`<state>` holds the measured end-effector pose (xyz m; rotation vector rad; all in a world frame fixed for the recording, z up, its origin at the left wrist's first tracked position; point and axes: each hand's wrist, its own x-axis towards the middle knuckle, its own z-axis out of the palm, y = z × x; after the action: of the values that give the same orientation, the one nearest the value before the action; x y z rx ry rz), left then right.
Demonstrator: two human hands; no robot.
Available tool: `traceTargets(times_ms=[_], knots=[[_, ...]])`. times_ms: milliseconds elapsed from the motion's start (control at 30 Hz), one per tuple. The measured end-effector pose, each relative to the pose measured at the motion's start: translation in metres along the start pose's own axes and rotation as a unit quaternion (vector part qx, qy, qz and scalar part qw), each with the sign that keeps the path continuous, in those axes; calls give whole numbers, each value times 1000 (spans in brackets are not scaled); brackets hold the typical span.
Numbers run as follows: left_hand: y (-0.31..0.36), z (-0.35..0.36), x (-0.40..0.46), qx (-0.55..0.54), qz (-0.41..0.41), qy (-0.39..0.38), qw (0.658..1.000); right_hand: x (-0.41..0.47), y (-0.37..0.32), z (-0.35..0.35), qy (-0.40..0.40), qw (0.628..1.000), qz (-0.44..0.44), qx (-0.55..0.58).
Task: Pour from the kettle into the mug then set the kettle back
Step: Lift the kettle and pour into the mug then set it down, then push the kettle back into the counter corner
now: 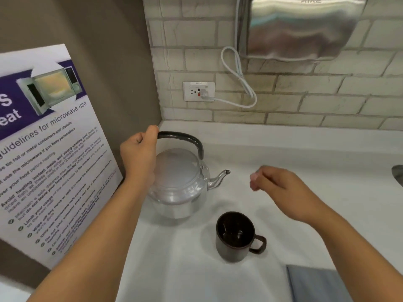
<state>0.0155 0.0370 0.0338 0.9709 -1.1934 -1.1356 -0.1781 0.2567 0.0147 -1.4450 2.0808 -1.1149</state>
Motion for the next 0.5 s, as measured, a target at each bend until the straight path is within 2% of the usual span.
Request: traceTargets(times_ms=[200,500], knots=[[-36,30,37,14,16,-25,999,86,-44,33,72,991,-114,12],[-90,54,65,50,-14,-41,998,164,-21,89,66,978,-129,-151]])
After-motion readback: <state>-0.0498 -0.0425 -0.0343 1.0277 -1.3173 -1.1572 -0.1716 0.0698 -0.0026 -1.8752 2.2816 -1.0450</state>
